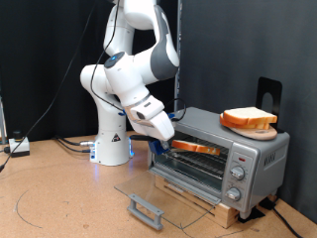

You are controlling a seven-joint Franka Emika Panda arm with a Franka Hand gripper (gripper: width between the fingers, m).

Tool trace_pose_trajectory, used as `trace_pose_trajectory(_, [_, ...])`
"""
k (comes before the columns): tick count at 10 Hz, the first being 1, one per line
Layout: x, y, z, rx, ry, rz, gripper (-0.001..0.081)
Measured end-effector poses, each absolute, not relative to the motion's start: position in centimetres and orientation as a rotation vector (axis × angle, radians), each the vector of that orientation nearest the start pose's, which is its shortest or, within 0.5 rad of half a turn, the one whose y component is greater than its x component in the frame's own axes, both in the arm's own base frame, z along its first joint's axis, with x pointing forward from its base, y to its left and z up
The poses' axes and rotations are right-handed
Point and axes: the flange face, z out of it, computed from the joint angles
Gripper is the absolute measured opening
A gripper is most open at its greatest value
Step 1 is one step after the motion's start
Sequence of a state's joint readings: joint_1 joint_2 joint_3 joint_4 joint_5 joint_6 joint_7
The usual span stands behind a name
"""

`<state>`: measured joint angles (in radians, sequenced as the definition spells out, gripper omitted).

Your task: Make a piece of toast with the oven

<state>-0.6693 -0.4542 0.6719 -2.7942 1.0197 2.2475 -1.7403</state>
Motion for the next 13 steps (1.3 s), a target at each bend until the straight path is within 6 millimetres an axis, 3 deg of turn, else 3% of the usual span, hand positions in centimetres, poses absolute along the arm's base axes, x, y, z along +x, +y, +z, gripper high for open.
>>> trace_pose_trajectory(3, [35.2, 0.4, 30.3, -2.513, -1.309, -0.443, 0.0467])
trace_pose_trajectory(7, [36.0, -1.3, 30.5, -2.681, -1.233, -0.397, 0.0467])
trace_pose_trajectory(10, [36.7, -2.1, 31.1, -2.691, -1.202, -0.417, 0.0467])
trace_pose_trajectory(13, [36.9, -1.6, 31.5, -2.649, -1.190, -0.436, 0.0467])
